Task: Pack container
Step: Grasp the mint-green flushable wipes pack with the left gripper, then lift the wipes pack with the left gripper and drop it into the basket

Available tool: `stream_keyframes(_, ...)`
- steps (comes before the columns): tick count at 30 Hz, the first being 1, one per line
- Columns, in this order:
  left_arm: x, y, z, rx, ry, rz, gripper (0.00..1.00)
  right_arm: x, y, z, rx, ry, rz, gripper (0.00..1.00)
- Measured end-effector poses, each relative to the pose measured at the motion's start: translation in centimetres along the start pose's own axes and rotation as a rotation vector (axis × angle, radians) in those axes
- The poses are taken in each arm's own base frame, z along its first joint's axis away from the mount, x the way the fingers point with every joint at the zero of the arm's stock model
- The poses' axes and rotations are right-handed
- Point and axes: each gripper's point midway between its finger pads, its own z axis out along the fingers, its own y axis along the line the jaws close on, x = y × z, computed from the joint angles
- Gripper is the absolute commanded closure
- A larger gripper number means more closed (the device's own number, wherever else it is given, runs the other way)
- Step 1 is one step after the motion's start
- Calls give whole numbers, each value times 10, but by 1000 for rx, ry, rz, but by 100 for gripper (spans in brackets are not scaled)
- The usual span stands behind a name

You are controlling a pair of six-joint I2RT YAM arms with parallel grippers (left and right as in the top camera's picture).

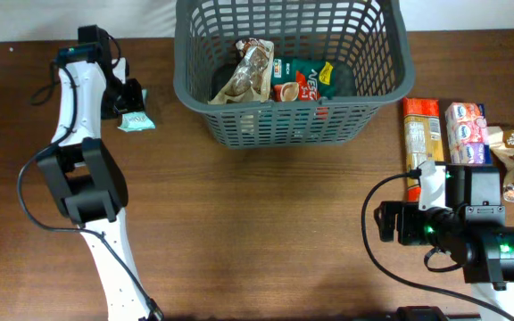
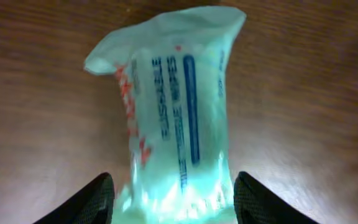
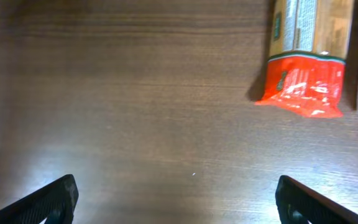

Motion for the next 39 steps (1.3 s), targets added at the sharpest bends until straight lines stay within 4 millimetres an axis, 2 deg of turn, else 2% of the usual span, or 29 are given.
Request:
stream_keyframes(5,-4,0,17,3,-5,0,48,1,6,0,-35,4,4,1)
stream_keyframes(8,-7,0,19,3,-16,0,60,1,9,0,-54,4,4,1)
stream_keyframes(14,-4,1,25,3,1,-13,95,1,11,0,-64,5,4,1)
stream_keyframes(15,-3,1,25,3,2,-14,98,1,11,0,-64,5,4,1)
stream_keyframes(18,-2,1,24,3,10,-15,98,1,12,0,-67,5,4,1)
stream_keyframes(22,10,1,20,1,62,-18,98,1,12,0,-72,5,4,1)
stream_keyframes(24,19,1,15,0,107,-20,98,1,14,-1,-79,6,5,1)
stream_keyframes(27,20,0,3,-1,131,-21,98,1,15,-1,-85,6,5,1)
stream_keyframes(29,11,-1,-17,0,103,-16,98,1,15,-1,-86,5,5,1)
stream_keyframes(31,-6,-4,-51,5,23,-7,98,1,15,-1,-86,6,6,1)
stream_keyframes(35,-35,-18,-135,62,-213,52,98,1,15,-1,-89,6,8,1)
stream_keyframes(36,-42,-26,-164,94,-297,85,98,1,15,-1,-89,6,8,1)
stream_keyframes(39,-46,-47,-227,176,-456,182,98,1,16,-1,-93,5,11,1)
